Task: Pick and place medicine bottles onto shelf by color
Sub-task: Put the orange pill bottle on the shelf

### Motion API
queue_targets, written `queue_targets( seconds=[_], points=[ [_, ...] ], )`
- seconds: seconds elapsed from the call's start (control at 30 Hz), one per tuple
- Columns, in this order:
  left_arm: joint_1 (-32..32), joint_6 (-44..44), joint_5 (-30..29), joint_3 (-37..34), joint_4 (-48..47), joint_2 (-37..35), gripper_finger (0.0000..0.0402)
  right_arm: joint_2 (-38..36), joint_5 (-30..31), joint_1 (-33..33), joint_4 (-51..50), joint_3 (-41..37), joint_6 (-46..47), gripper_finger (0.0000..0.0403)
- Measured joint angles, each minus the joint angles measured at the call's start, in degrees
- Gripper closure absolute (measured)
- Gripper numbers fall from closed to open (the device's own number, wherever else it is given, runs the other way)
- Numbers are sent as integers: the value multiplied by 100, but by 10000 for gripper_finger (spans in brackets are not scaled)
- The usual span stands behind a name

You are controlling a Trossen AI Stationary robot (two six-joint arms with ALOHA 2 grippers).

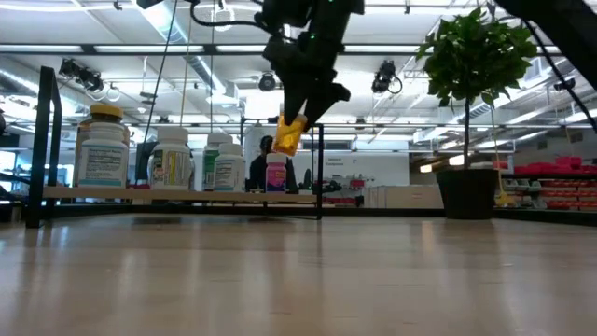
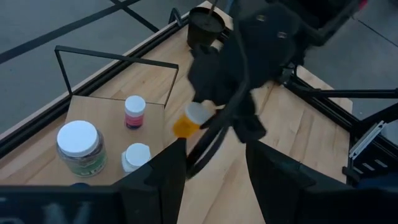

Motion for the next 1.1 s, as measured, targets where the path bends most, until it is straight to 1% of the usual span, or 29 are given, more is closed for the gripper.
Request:
queue_targets(
  seconds=[0.13, 0.27, 0.4, 0.5, 0.6, 0.7, 0.87, 1.03, 1.1],
  points=[
    [-1, -77, 0, 0, -5, 0, 230, 323, 15, -147, -25, 362, -118, 189],
    [-2, -99, 1, 0, -82, 0, 230, 520, 15, -220, -118, 376, -265, 189],
    [-1, -96, 4, 0, -173, 0, 230, 561, 17, -202, -115, 360, -510, 189],
    [0, -92, 4, 0, -195, 0, 230, 559, 169, -175, 2, 356, -688, 189],
    [-2, -92, 4, 0, -197, 0, 230, 557, 193, -183, 31, 356, -888, 189],
    [0, -89, 4, 0, -197, 0, 230, 557, 196, -186, 103, 351, -1316, 189],
    [0, -82, 4, 0, -199, 0, 230, 557, 214, -135, 336, 351, -2343, 189],
    [0, -86, 4, 0, -199, 0, 230, 557, 211, -75, 428, 351, -3000, 189],
    [-1, -90, 4, 0, -199, 0, 230, 555, 207, -64, 457, 351, -3400, 189]
  ],
)
